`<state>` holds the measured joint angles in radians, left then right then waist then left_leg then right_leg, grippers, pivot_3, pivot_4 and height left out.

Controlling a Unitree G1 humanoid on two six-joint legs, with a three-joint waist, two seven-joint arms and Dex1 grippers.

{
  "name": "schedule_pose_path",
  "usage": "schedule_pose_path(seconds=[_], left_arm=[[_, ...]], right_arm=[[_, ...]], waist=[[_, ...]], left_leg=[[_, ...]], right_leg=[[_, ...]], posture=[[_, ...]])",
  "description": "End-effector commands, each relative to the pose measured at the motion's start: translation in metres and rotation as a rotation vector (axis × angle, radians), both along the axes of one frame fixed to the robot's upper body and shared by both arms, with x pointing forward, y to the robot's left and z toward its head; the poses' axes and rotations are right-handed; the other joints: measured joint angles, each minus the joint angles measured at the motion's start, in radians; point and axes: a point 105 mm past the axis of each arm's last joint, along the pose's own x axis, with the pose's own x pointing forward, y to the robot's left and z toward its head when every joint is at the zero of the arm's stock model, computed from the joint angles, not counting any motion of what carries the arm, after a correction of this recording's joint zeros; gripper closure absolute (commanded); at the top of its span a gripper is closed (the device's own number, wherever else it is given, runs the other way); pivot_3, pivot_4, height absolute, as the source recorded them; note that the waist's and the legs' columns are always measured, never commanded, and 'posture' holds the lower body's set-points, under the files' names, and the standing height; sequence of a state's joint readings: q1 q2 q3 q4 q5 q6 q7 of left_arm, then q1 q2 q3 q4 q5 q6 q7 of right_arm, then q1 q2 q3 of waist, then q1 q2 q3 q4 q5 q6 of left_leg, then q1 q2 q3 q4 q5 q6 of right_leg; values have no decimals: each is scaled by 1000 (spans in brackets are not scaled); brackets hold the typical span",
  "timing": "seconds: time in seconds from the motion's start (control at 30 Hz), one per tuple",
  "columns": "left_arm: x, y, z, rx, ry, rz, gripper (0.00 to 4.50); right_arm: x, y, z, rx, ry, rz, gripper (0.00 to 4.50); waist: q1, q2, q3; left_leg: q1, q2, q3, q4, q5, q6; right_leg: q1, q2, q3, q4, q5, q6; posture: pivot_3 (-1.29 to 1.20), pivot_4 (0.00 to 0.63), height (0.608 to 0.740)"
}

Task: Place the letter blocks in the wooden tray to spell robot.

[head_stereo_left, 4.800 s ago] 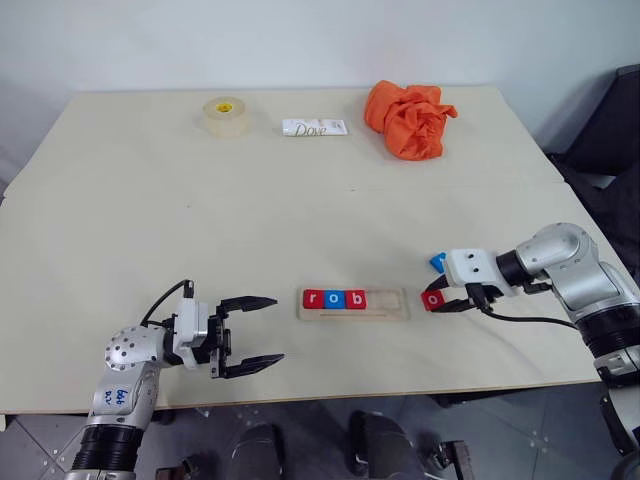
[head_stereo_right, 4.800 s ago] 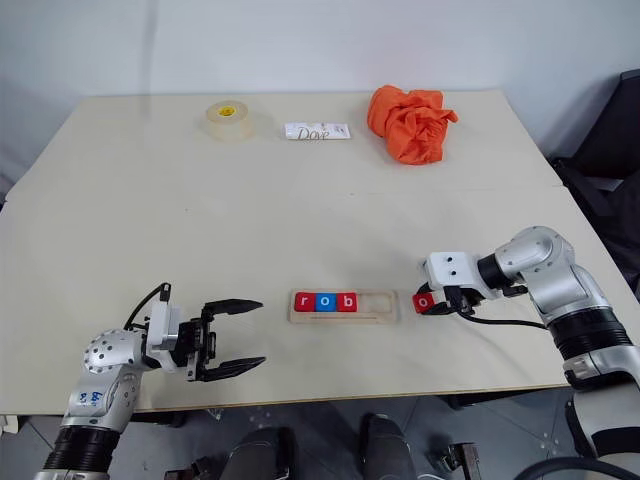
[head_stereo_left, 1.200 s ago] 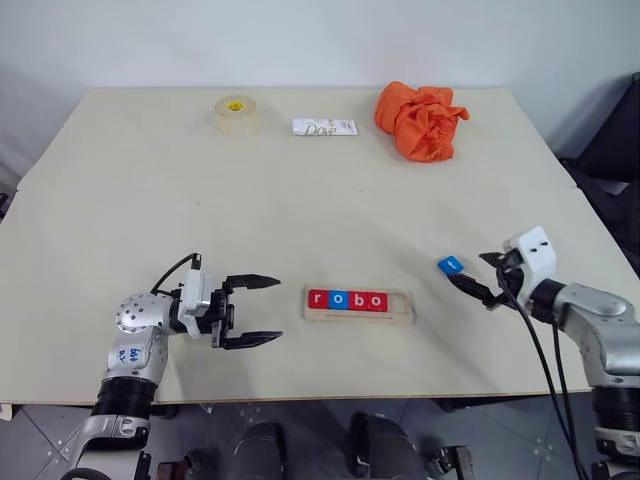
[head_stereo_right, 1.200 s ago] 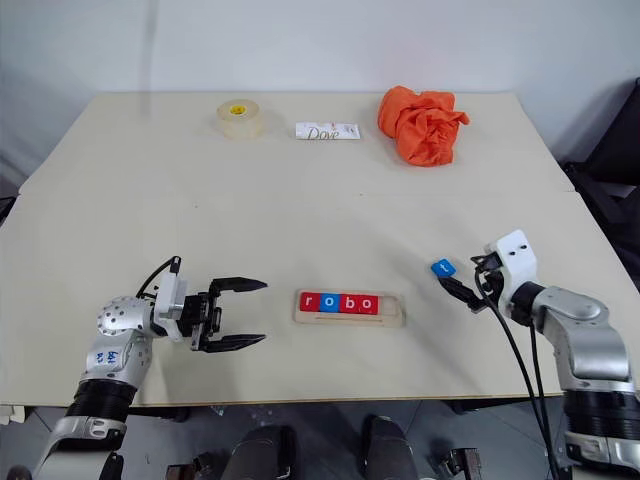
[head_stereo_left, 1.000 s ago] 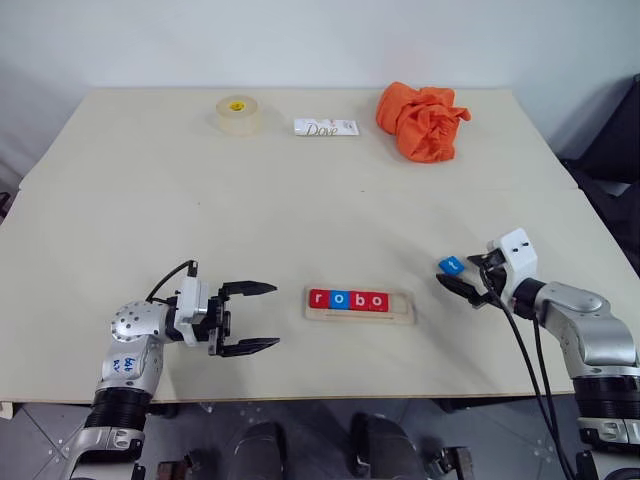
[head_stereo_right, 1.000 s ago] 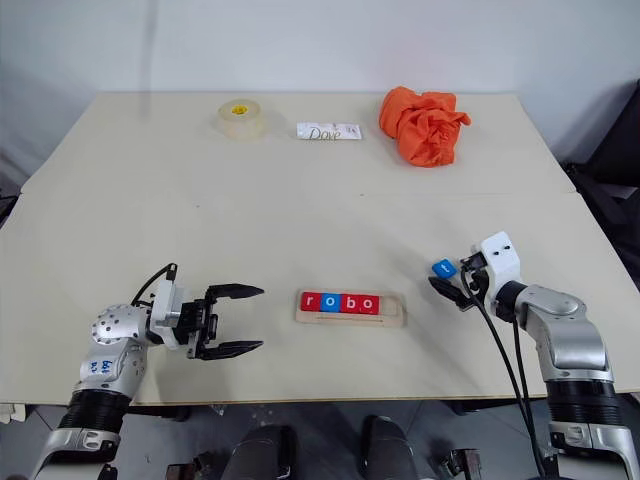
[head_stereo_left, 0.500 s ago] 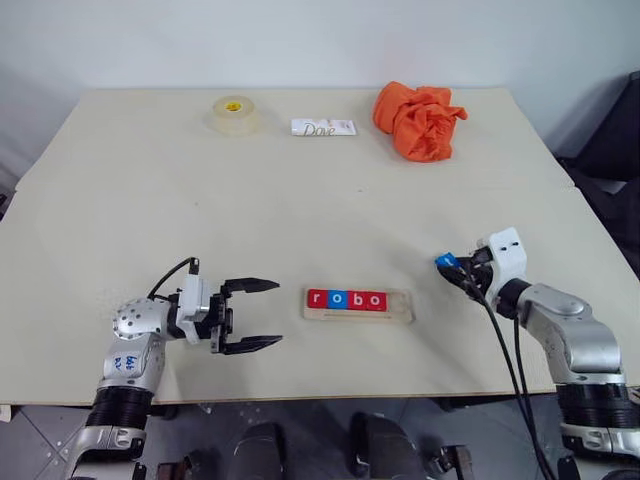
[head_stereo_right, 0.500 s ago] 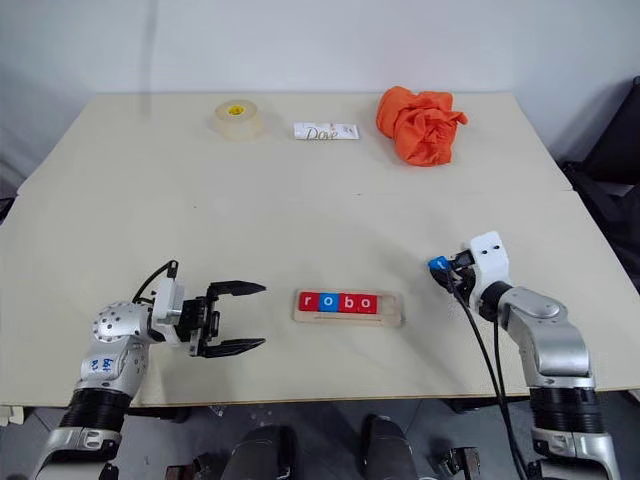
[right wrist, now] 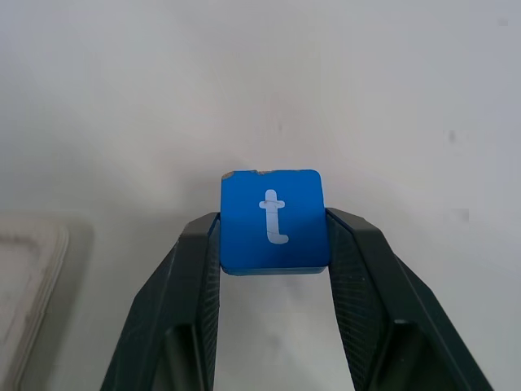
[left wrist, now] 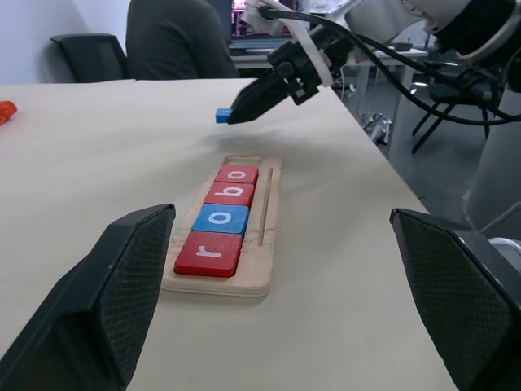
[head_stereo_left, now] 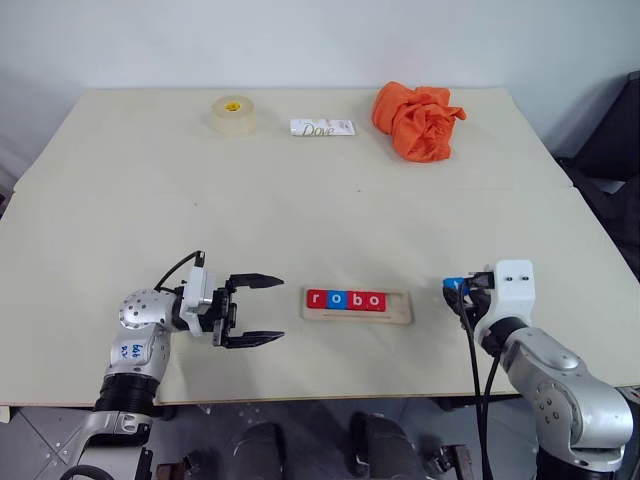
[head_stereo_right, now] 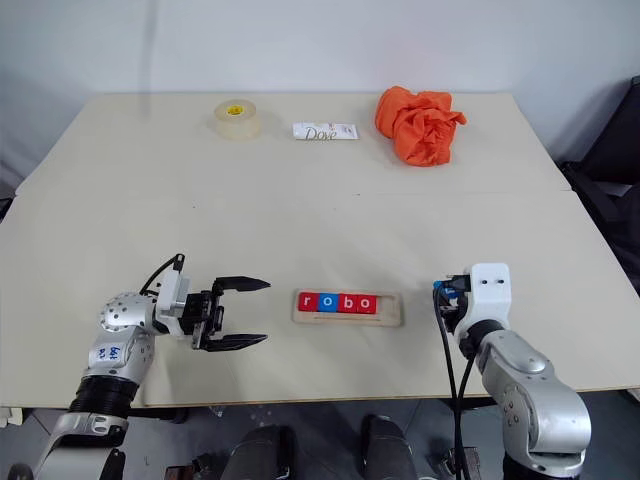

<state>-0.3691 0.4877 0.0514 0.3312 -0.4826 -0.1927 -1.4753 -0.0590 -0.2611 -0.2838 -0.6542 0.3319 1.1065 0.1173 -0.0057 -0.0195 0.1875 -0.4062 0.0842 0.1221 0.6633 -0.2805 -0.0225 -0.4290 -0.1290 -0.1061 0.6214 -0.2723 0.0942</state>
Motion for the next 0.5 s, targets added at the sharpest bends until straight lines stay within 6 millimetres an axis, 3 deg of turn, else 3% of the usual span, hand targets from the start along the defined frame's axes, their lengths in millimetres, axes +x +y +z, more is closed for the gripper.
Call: schedule_pose_path(seconds=[0.03, 0.13, 0.4, 0.43, 0.5], left_arm=[[1, 0, 4, -2, -15, -13, 0], [2, 0, 5, -1, -17, -13, 0], [0, 2, 4, 0, -17, -6, 0], [0, 2, 3, -2, -17, -6, 0], [1, 1, 3, -5, -17, -6, 0]], right_arm=[[-1, 2, 3, -3, -19, -19, 3044], [-3, 3, 1, -3, -13, -12, 3044], [-5, 3, 22, -97, -64, 187, 329], [-5, 4, 27, -119, -70, 244, 59], [-7, 6, 32, -169, -59, 375, 59]], waist=[[0, 0, 0], [1, 0, 0], [1, 0, 0], [1, 0, 0], [1, 0, 0]], left_leg=[[0, 0, 0, 0, 0, 0], [0, 0, 0, 0, 0, 0], [0, 0, 0, 0, 0, 0], [0, 0, 0, 0, 0, 0], [0, 0, 0, -1, 0, 0]], right_leg=[[0, 0, 0, 0, 0, 0], [0, 0, 0, 0, 0, 0], [0, 0, 0, -1, 0, 0], [0, 0, 0, -1, 0, 0], [0, 0, 0, -1, 0, 0]], posture=[[0, 150, 740], [0, 150, 740], [0, 150, 740], [0, 150, 740], [0, 150, 740]])
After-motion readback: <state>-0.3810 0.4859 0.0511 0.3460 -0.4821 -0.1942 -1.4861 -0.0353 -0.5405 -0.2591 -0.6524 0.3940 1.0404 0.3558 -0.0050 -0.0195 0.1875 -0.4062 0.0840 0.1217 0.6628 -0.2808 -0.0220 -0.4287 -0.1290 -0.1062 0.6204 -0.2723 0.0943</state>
